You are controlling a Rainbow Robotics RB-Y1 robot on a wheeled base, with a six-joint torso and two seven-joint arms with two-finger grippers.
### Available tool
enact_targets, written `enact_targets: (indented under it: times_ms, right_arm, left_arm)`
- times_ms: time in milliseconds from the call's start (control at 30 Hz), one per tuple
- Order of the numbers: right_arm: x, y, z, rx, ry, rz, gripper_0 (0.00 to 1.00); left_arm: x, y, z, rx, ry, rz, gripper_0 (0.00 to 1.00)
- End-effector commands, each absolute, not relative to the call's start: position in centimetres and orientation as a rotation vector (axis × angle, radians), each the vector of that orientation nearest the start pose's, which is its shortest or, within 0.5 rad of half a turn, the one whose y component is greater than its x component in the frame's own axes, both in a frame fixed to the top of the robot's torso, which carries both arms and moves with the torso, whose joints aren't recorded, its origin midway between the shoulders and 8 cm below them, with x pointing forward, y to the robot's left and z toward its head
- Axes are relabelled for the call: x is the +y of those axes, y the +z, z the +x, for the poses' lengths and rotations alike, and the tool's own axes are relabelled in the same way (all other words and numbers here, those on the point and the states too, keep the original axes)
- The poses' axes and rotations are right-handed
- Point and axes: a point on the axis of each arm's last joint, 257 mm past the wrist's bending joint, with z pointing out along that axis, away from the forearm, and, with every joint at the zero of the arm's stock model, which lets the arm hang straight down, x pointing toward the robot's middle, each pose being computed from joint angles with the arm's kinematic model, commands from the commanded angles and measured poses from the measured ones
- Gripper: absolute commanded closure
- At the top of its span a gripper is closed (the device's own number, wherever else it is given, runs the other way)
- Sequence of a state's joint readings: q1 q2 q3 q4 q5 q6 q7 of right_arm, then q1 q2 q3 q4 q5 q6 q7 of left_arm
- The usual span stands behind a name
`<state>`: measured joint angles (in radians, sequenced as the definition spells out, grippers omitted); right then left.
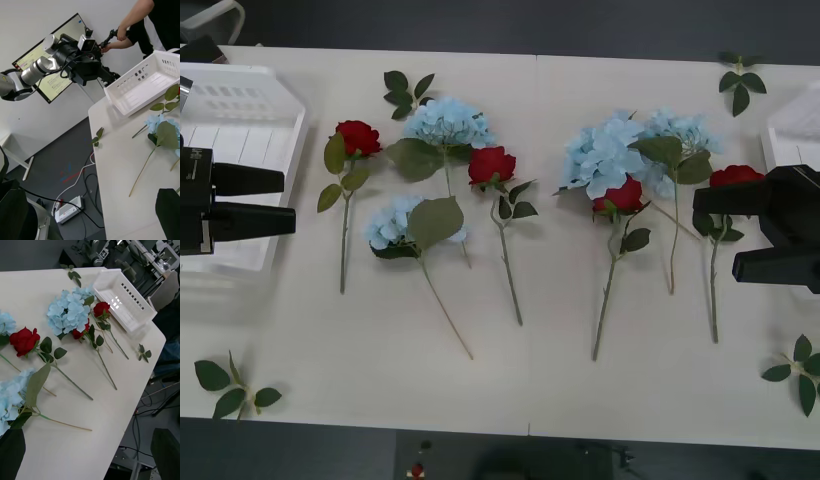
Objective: Put the red flowers into the right box and the blue flowers into the left box
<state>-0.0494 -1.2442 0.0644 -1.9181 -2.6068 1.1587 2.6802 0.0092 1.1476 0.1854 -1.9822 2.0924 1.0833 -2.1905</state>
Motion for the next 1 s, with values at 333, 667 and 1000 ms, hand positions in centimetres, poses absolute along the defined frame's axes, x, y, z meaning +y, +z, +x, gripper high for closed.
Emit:
enact_targets:
  times_ms: [333, 667, 1000]
  right_arm:
    - [-18.9, -6.0, 32.2, 1.809, 1.276, -0.938, 0.00]
    - [-21.9, -8.8, 37.9, 2.298, 1.304, -0.195, 0.00]
    - [-29.1, -12.9, 45.0, 2.527, 0.978, 0.435, 0.00]
  left_arm:
    - [22.1, -7.5, 36.9, 1.920, -1.006, 0.803, 0.03]
    - [24.1, -9.0, 40.0, 2.021, -0.975, 0.784, 0.03]
    - [26.6, -12.4, 48.2, 2.231, -0.596, 0.575, 0.03]
